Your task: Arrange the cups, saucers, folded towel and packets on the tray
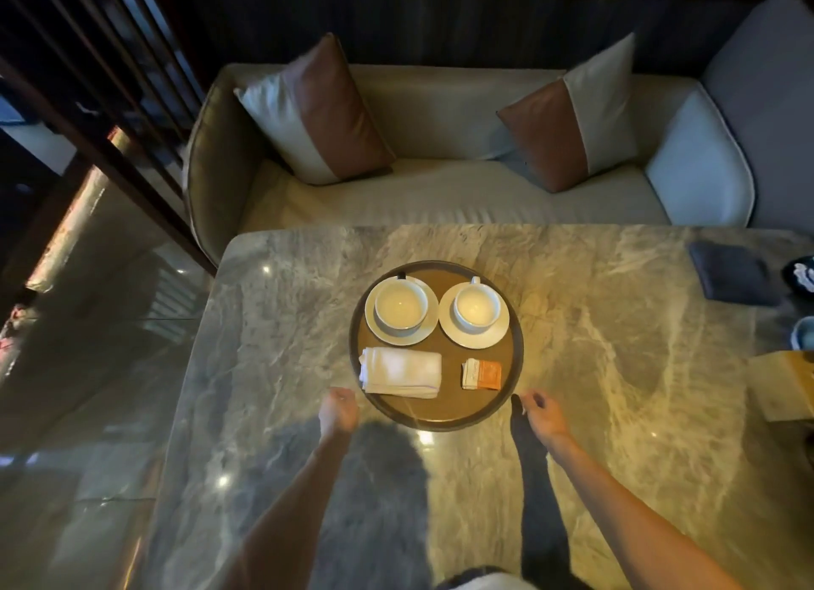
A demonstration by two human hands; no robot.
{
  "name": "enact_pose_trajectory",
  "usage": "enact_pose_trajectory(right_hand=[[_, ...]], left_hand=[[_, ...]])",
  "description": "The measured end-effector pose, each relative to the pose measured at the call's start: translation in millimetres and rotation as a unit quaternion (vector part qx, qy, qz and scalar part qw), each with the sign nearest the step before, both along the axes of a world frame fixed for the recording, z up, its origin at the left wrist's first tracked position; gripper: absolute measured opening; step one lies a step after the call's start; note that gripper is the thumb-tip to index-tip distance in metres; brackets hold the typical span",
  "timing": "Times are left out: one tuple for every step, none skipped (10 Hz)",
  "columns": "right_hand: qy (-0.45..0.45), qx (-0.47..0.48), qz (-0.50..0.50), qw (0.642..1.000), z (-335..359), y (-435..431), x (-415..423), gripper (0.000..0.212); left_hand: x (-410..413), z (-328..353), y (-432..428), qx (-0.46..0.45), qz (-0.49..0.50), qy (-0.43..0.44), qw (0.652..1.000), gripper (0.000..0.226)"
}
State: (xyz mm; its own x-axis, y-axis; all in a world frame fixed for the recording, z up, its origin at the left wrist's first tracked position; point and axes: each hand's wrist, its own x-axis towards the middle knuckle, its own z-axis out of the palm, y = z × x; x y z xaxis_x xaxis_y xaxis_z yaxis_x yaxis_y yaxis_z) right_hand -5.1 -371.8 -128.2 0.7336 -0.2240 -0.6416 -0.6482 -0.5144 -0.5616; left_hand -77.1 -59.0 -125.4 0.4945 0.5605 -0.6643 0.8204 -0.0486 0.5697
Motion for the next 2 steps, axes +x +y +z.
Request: enact_pose_trajectory(right_hand=[[-0.045,-0.010,0.076,0.996,29,17,-26,0.022],[-0.097,-0.031,0.159,0.982,40,42,-56,0.025]], left_hand=[[-28,20,1,0.034,-0.156,0.007,0.987,0.029],[-44,37,1,0.099,-0.211,0.012,0.972,0.029]])
